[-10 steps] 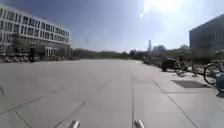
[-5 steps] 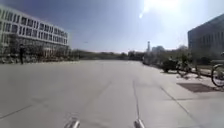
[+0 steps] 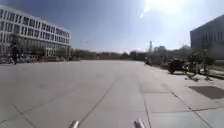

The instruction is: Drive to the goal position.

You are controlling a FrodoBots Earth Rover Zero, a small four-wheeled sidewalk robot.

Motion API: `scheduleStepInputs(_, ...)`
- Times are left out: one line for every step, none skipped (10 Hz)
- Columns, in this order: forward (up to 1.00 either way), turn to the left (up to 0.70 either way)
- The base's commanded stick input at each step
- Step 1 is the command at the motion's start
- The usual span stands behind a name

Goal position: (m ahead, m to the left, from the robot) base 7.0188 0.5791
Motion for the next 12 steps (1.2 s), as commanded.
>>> scheduleStepInputs(0.7,0.0)
scheduleStepInputs(0.7,-0.02)
scheduleStepInputs(0.7,-0.08)
scheduleStepInputs(0.7,-0.35)
scheduleStepInputs(0.7,-0.35)
scheduleStepInputs(0.7,-0.28)
scheduleStepInputs(0.7,0.0)
scheduleStepInputs(0.7,0.0)
scheduleStepInputs(0.7,0.0)
scheduleStepInputs(0.7,-0.06)
scheduleStepInputs(0.7,-0.35)
scheduleStepInputs(0.7,-0.35)
